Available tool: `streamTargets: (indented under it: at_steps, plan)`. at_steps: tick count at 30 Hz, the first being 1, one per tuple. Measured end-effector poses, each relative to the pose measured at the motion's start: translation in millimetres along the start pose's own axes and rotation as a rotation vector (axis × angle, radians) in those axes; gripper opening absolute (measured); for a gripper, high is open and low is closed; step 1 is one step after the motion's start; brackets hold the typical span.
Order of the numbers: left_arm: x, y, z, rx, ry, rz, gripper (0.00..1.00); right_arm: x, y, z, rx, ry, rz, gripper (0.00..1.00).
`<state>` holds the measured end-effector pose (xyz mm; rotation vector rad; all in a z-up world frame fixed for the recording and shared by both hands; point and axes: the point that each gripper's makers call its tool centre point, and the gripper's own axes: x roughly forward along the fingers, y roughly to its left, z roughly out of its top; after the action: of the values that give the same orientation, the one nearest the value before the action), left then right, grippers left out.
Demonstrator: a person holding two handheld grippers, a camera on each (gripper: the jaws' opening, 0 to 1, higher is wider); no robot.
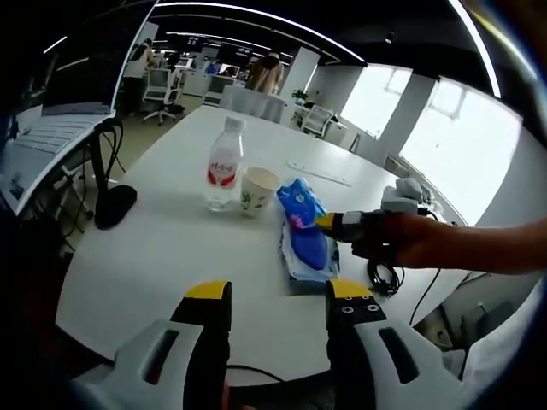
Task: Arrange the tabletop items into an orderly group along one side of the table until the central work area is clear of visible clutter.
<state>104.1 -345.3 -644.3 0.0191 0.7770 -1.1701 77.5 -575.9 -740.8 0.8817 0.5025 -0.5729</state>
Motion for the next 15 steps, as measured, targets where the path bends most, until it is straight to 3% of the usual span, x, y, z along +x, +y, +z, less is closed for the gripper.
streamTargets:
  at_steps: [4,9,15]
  plan:
    - [-1.6,1.1,-1.3,-0.020,-0.006,-0.001,0.43,4.6,-0.2,-0.6,0.029,0.010,-0.015,0.27]
    - [-4.1,3.6,-3.9,-0.029,-0.006,0.008,0.42,4.8,-12.1,1.5,0.057,0.004,-0.059,0.14]
    - [-1.9,3.0,-8.3,-0.040,0.000,0.006,0.42,-4.2,-18.8,-0.8,0.071,0.006,-0.045,0.04]
